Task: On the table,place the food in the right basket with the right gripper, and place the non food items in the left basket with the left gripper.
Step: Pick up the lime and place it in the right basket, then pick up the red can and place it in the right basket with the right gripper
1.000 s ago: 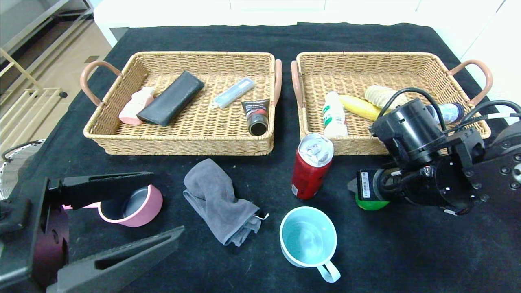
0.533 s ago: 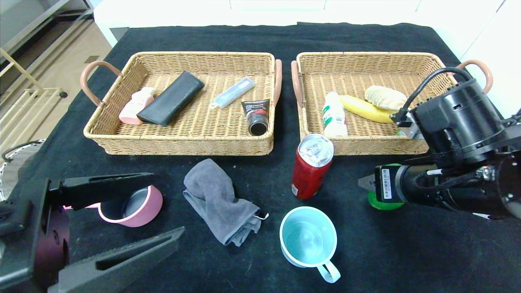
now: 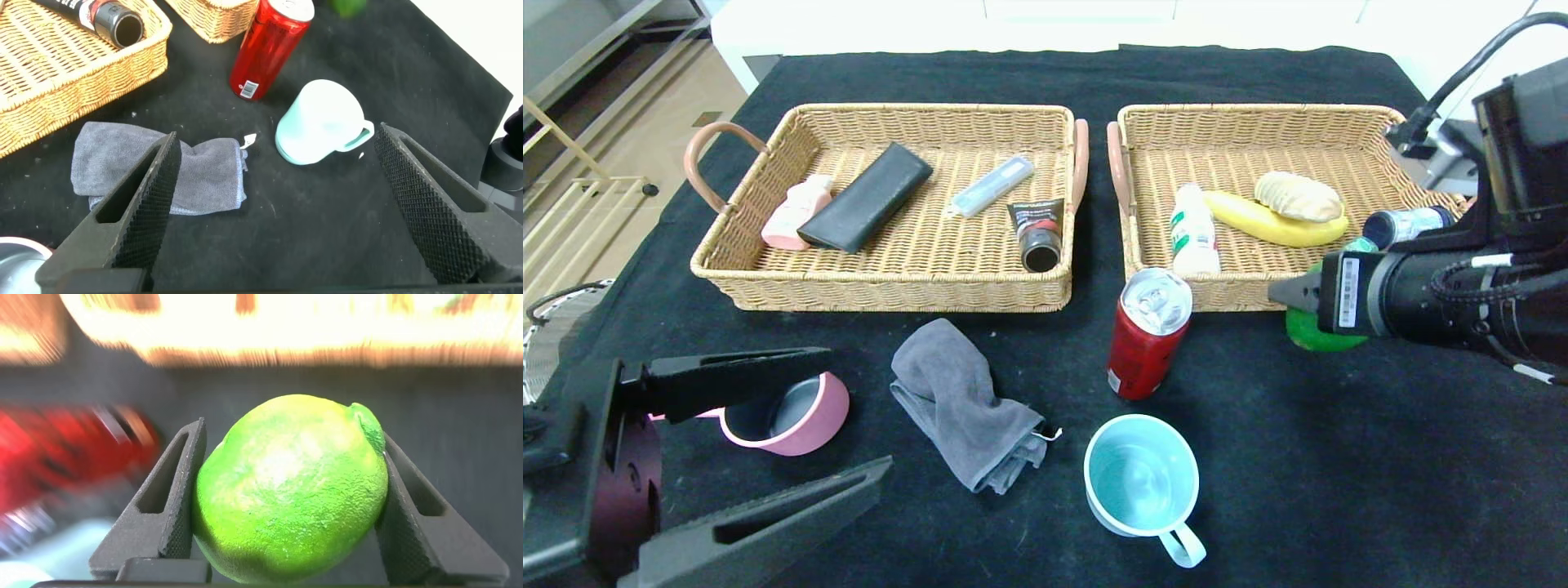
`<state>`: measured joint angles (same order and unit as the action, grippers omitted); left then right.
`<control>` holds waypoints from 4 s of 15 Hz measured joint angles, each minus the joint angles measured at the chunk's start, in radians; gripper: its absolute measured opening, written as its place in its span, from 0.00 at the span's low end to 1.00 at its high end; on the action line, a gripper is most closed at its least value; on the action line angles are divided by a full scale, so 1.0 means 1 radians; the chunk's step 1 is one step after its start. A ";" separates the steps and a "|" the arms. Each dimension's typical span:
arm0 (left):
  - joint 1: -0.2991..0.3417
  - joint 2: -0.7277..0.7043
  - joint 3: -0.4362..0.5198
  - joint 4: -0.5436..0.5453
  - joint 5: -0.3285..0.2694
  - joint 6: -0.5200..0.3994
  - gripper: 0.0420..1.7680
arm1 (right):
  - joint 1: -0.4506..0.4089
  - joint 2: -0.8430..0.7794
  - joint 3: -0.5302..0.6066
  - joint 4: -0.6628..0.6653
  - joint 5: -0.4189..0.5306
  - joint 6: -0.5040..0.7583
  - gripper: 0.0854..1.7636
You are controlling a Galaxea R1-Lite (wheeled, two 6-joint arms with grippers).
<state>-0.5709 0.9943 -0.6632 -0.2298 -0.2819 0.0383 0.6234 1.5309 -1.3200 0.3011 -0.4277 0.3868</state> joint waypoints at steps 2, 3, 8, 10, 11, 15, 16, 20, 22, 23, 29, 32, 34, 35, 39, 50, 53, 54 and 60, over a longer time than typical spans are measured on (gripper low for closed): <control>0.000 0.000 0.000 0.000 0.000 0.001 0.97 | -0.020 0.009 -0.034 -0.073 0.001 -0.022 0.69; 0.000 0.000 0.000 0.000 0.000 0.001 0.97 | -0.031 0.016 -0.049 -0.095 0.001 -0.037 0.69; 0.002 -0.001 0.000 -0.001 0.000 0.007 0.97 | -0.117 0.070 -0.121 -0.149 0.000 -0.051 0.69; 0.003 -0.001 0.000 -0.001 0.000 0.008 0.97 | -0.157 0.082 -0.146 -0.163 0.001 -0.051 0.69; 0.003 -0.001 0.000 -0.001 0.000 0.008 0.97 | -0.181 0.087 -0.157 -0.174 0.001 -0.050 0.69; 0.003 -0.001 0.001 0.000 0.000 0.008 0.97 | -0.269 0.101 -0.172 -0.218 0.003 -0.050 0.69; 0.003 -0.001 0.002 0.000 0.000 0.008 0.97 | -0.293 0.108 -0.172 -0.235 0.003 -0.050 0.69; 0.003 0.001 0.002 0.000 0.000 0.008 0.97 | -0.359 0.147 -0.180 -0.309 0.002 -0.051 0.69; 0.002 0.001 0.003 0.000 0.000 0.009 0.97 | -0.377 0.171 -0.189 -0.348 0.001 -0.051 0.69; 0.002 0.002 0.003 0.000 0.000 0.009 0.97 | -0.382 0.183 -0.190 -0.354 0.001 -0.051 0.69; 0.003 0.003 0.003 0.000 0.000 0.009 0.97 | -0.433 0.247 -0.195 -0.467 0.000 -0.056 0.69; 0.003 0.003 0.003 0.000 0.000 0.009 0.97 | -0.444 0.266 -0.194 -0.470 0.000 -0.053 0.69; 0.003 0.003 0.003 0.000 0.000 0.009 0.97 | -0.443 0.271 -0.192 -0.470 0.001 -0.053 0.69; 0.003 0.003 0.003 0.000 0.000 0.009 0.97 | -0.443 0.274 -0.191 -0.470 0.000 -0.053 0.69; 0.003 0.003 0.004 0.000 0.000 0.009 0.97 | -0.443 0.278 -0.185 -0.470 0.000 -0.053 0.74; 0.004 0.004 0.004 0.000 0.000 0.009 0.97 | -0.430 0.264 -0.176 -0.466 0.001 -0.053 0.91; 0.004 0.005 0.004 0.000 0.000 0.009 0.97 | -0.422 0.232 -0.162 -0.459 0.002 -0.056 0.93; 0.004 0.005 0.004 0.000 0.000 0.009 0.97 | -0.410 0.214 -0.149 -0.459 0.003 -0.058 0.93; 0.004 0.009 0.006 0.000 0.000 0.010 0.97 | -0.220 0.072 0.008 -0.465 0.007 -0.109 0.95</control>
<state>-0.5672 1.0034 -0.6574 -0.2302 -0.2819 0.0485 0.4034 1.6030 -1.3119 -0.1640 -0.4209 0.2779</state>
